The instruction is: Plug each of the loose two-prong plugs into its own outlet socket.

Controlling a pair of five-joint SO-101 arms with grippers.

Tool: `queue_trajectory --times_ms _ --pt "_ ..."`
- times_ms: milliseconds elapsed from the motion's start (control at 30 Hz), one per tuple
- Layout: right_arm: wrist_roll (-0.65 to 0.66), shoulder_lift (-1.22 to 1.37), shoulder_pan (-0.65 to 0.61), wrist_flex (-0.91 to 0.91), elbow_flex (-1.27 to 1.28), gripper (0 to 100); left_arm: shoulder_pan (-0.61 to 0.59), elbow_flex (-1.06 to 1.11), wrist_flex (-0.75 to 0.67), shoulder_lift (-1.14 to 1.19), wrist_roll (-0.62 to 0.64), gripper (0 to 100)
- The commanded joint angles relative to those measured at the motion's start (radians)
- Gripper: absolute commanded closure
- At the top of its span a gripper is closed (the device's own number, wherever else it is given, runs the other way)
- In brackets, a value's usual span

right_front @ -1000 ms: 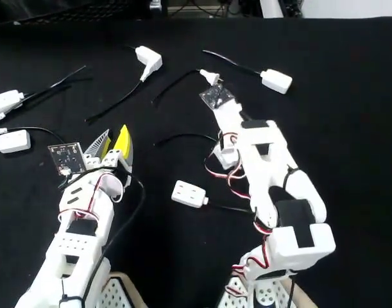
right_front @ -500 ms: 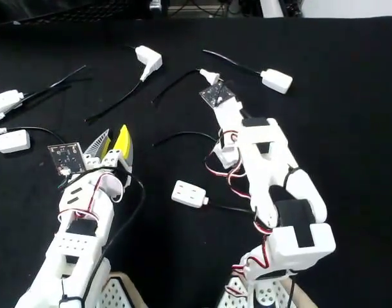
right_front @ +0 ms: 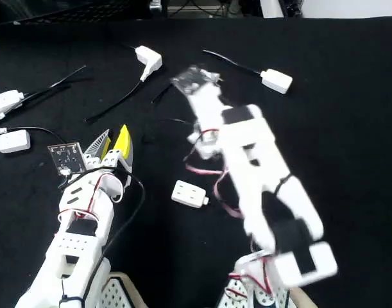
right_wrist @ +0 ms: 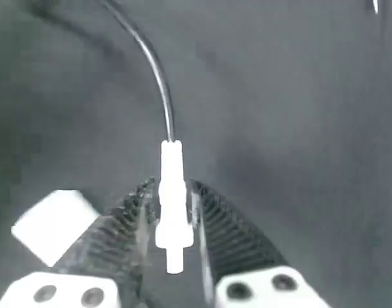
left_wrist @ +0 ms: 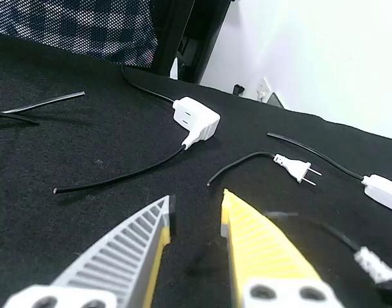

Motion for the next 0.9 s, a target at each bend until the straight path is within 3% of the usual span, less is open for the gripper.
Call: queue_trajectory --times_ms 0,433,567,867 --pt "-0.018 -0.153 -0.143 0.069 -0.084 98.6 0.001 0.018 0.0 -0.008 0.0 85" --pt "-0.126 -0.406 -0.408 0.219 -0.079 98.6 0.002 0.018 0.0 -0.009 0.0 85" --pt "-0.176 -0.453 -0.43 0.261 -0.068 98.6 0.004 0.018 0.0 -0.009 0.0 85" --pt "-0.127 -0.51 -0.428 0.143 0.117 98.6 0.051 0.018 -0.008 -0.012 0.0 85"
